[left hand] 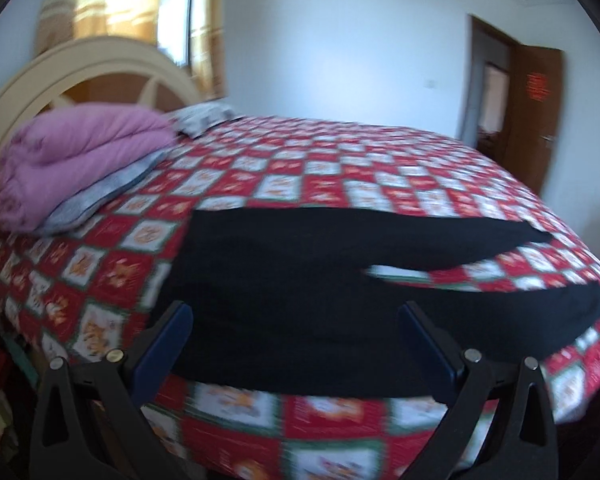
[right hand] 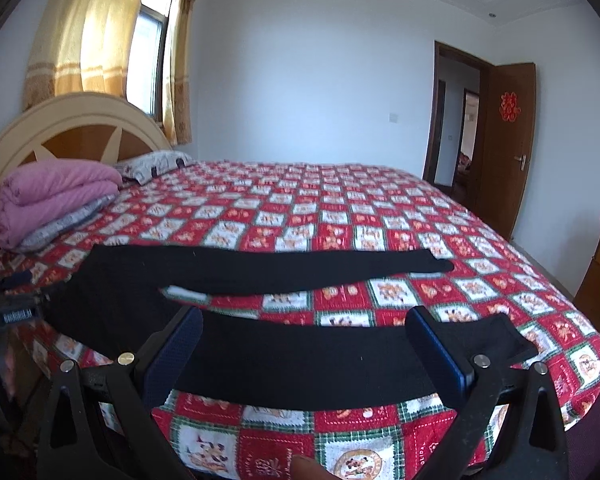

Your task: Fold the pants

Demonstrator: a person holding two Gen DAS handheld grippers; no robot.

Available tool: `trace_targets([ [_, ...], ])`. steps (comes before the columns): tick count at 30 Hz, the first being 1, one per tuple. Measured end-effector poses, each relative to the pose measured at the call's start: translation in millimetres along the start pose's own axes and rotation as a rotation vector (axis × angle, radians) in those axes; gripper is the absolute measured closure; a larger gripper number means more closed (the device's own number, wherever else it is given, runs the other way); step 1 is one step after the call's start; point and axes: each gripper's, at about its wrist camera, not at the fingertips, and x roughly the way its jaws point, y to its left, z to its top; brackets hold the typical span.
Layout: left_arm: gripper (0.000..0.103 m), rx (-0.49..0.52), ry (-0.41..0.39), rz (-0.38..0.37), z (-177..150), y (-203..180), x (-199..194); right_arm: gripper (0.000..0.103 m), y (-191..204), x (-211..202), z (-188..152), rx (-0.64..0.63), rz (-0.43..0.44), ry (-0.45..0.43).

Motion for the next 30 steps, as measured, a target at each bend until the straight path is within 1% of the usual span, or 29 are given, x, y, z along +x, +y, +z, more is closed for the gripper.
trace_targets([
  [2,0.0,-0.055,0.028,0.047,9,31,22,0.001,-7,19,-8,0.015,-0.007,0.046],
  [6,0.0,-0.147,0.056,0.072,37,81,67,0.001,-10,46,-20,0.028,-0.012,0.111],
  [8,0.0,-0.166,0.075,0.075,49,98,93,0.001,-9,57,-27,0.02,-0.016,0.142],
  [9,0.0,-0.157,0.081,0.082,56,105,106,0.001,-8,65,-33,0.014,-0.018,0.164],
  [11,0.001,-0.129,0.105,0.108,68,112,131,0.001,-8,75,-39,0.007,-0.026,0.193],
  [13,0.001,-0.09,0.125,0.116,77,114,155,0.001,-8,84,-44,-0.001,-0.045,0.211],
  [15,0.006,-0.064,0.149,0.119,85,114,180,0.001,-11,92,-47,-0.007,-0.063,0.227],
  [17,0.008,-0.057,0.175,0.095,91,117,201,0.001,-15,101,-47,-0.006,-0.067,0.251],
  [19,0.015,-0.054,0.205,0.069,93,115,223,0.001,-19,110,-47,-0.006,-0.071,0.266],
  [21,0.017,-0.047,0.24,0.053,92,113,239,0.001,-23,118,-44,-0.017,-0.08,0.274],
  [23,0.018,-0.067,0.265,0.034,90,116,253,0.001,-28,124,-40,-0.026,-0.091,0.269],
  [25,0.029,-0.089,0.289,0.022,87,122,263,0.001,-37,130,-35,-0.02,-0.087,0.264],
  [26,0.03,-0.099,0.29,0.009,86,124,264,0.001,-46,135,-30,-0.007,-0.08,0.263],
  [27,0.037,-0.111,0.277,-0.006,86,127,262,0.001,-54,140,-27,0.01,-0.078,0.261],
  [28,0.053,-0.122,0.27,-0.03,87,128,262,0.001,-62,144,-23,0.028,-0.081,0.259],
  [29,0.063,-0.132,0.268,-0.064,87,129,262,0.002,-76,150,-16,0.05,-0.09,0.257],
  [30,0.07,-0.135,0.264,-0.072,88,129,261,0.002,-87,154,-11,0.063,-0.098,0.25],
])
